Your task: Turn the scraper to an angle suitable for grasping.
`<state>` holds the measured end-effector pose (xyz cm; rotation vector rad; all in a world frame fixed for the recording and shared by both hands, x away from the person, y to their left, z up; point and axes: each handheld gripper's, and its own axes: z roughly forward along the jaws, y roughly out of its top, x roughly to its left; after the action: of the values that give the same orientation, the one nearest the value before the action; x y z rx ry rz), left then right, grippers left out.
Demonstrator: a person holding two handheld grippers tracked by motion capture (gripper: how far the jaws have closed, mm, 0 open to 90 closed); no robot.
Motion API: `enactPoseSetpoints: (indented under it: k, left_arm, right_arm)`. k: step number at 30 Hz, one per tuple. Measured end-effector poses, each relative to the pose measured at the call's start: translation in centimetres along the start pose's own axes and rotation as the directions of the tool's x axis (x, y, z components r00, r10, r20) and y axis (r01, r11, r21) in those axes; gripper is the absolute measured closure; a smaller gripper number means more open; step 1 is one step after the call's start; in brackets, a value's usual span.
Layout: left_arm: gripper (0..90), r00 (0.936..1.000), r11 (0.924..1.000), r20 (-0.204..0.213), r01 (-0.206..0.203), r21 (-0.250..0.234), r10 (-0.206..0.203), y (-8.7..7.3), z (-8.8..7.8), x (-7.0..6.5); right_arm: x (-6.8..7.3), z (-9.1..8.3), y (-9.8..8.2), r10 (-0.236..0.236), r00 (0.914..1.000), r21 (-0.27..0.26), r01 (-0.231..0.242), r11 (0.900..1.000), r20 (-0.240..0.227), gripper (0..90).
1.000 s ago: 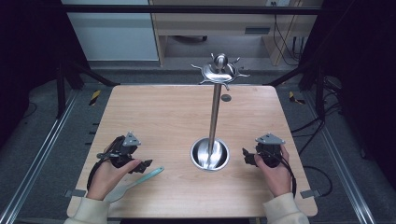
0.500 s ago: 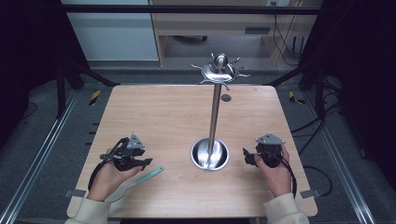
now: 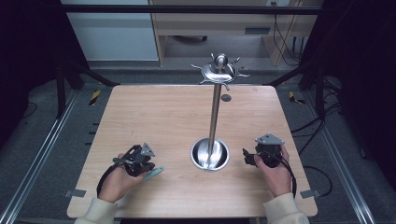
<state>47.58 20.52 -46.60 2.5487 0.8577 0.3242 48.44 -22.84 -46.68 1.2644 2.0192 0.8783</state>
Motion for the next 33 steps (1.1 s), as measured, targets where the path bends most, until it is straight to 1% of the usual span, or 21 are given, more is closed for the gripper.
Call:
enactPoseSetpoints:
  k: [2, 4, 6, 8, 9, 10, 12, 14, 15, 16, 18, 20, 21, 22, 24, 25, 27, 29, 30, 32, 33]
  left_arm:
    - [90.0, 1.0, 0.9999, 0.004, -0.008, 0.014, 0.008, 0.0, 0.3, -0.1]
    - [90.0, 1.0, 0.9999, 0.001, -0.005, 0.011, 0.005, 0.0, 0.4, -0.3]
    - [90.0, 0.9998, 0.9997, 0.013, -0.017, 0.019, 0.017, 0.0, 0.3, -0.4]
    - [90.0, 0.999, 0.9989, 0.024, -0.038, 0.026, 0.038, 0.0, 0.2, -0.9]
    - [90.0, 0.999, 0.9989, 0.024, -0.038, 0.026, 0.038, 0.0, 0.2, -0.9]
    - [90.0, 0.9965, 0.9965, 0.045, -0.073, 0.041, 0.071, 0.2, 0.1, -1.4]
    - [90.0, 0.9949, 0.994, 0.037, -0.096, 0.052, 0.094, 0.3, 0.0, -1.8]
    - [90.0, 0.9944, 0.9938, 0.041, -0.099, 0.05, 0.097, 0.4, 0.0, -1.9]
    - [90.0, 0.9939, 0.9941, 0.049, -0.101, 0.041, 0.099, 0.6, -0.2, -2.0]
    - [90.0, 0.9931, 0.9937, 0.053, -0.107, 0.034, 0.105, 0.9, -0.6, -2.0]
    - [90.0, 0.9938, 0.9945, 0.046, -0.103, 0.022, 0.102, 1.2, -1.1, -2.0]
    - [90.0, 0.9926, 0.9932, 0.043, -0.115, 0.019, 0.114, 1.3, -1.9, -2.0]
    - [89.6, 0.993, 0.9937, 0.043, -0.111, 0.019, 0.11, 1.3, -2.1, -2.0]
    - [88.4, 0.993, 0.9937, 0.043, -0.111, 0.019, 0.11, 1.3, -2.1, -2.0]
    - [83.9, 0.9924, 0.9922, 0.042, -0.117, 0.044, 0.115, 1.4, -2.4, -2.0]
    - [82.8, 0.9928, 0.9921, 0.045, -0.114, 0.054, 0.111, 1.5, -2.4, -1.9]
    - [79.2, 0.9911, 0.9928, 0.082, -0.109, 0.05, 0.104, 1.6, -2.5, -1.9]
    - [74.0, 0.9907, 0.9927, 0.089, -0.107, 0.055, 0.102, 1.6, -2.5, -2.0]
    - [74.0, 0.991, 0.9914, 0.083, -0.111, 0.069, 0.105, 1.7, -2.4, -2.1]
    - [68.5, 0.9902, 0.9864, 0.057, -0.133, 0.097, 0.127, 2.0, -2.1, -2.3]
    - [66.5, 0.9902, 0.9864, 0.057, -0.133, 0.097, 0.127, 2.0, -2.1, -2.3]
  right_arm:
    - [0.0, 0.0, 0.0, -0.002, 1.0, 0.0, 0.002, 1.0, 0.003, 14.6]
    - [0.0, 0.0, 0.0, 0.001, 1.0, 0.0, -0.001, 1.0, 0.001, 14.6]
    - [0.1, 0.0, 0.0, 0.003, 1.0, -0.001, -0.003, 1.0, -0.001, 14.6]
    - [0.0, 0.0, 0.0, 0.001, 1.0, -0.001, -0.001, 1.0, -0.001, 14.6]
    - [0.0, 0.0, 0.0, 0.001, 1.0, -0.001, -0.001, 1.0, -0.001, 14.6]
    - [0.0, -0.1, 0.0, 0.002, 1.0, -0.002, -0.002, 1.0, 0.001, 14.6]
    - [0.0, -0.1, 0.0, 0.004, 1.0, -0.002, -0.004, 1.0, 0.0, 14.6]
    - [0.0, -0.1, 0.0, 0.008, 1.0, -0.004, -0.008, 1.0, -0.001, 14.6]
    - [0.0, -0.1, 0.0, 0.008, 1.0, -0.004, -0.008, 1.0, -0.001, 14.6]
    - [-0.1, -0.1, 0.0, 0.01, 1.0, -0.004, -0.01, 1.0, 0.0, 14.6]
    - [-0.1, -0.1, -0.1, 0.01, 0.9999, -0.003, -0.01, 1.0, 0.003, 14.6]
    - [-0.1, -0.1, -0.1, 0.012, 0.9999, -0.001, -0.012, 1.0, 0.005, 14.6]
    - [-0.1, -0.1, -0.1, 0.011, 0.9999, -0.001, -0.011, 1.0, 0.005, 14.6]
    - [-0.1, -0.1, -0.1, 0.011, 0.9999, -0.001, -0.011, 1.0, 0.005, 14.6]
    - [-0.1, -0.1, -0.1, 0.012, 0.9999, -0.003, -0.012, 1.0, 0.004, 14.6]
    - [-0.1, -0.1, -0.1, 0.012, 0.9999, -0.003, -0.012, 1.0, 0.003, 14.6]
    - [0.0, 0.0, -0.1, 0.013, 0.9999, 0.0, -0.013, 1.0, -0.001, 14.5]
    - [0.0, 0.0, -0.1, 0.015, 0.9999, 0.002, -0.015, 1.0, -0.001, 14.5]
    - [0.0, 0.0, -0.1, 0.015, 0.9999, 0.002, -0.015, 1.0, -0.001, 14.5]
    - [0.0, 0.0, 0.0, 0.014, 0.9999, 0.003, -0.014, 1.0, -0.001, 14.4]
    - [-0.1, 0.0, -0.1, 0.014, 0.9999, 0.003, -0.014, 1.0, -0.003, 14.3]
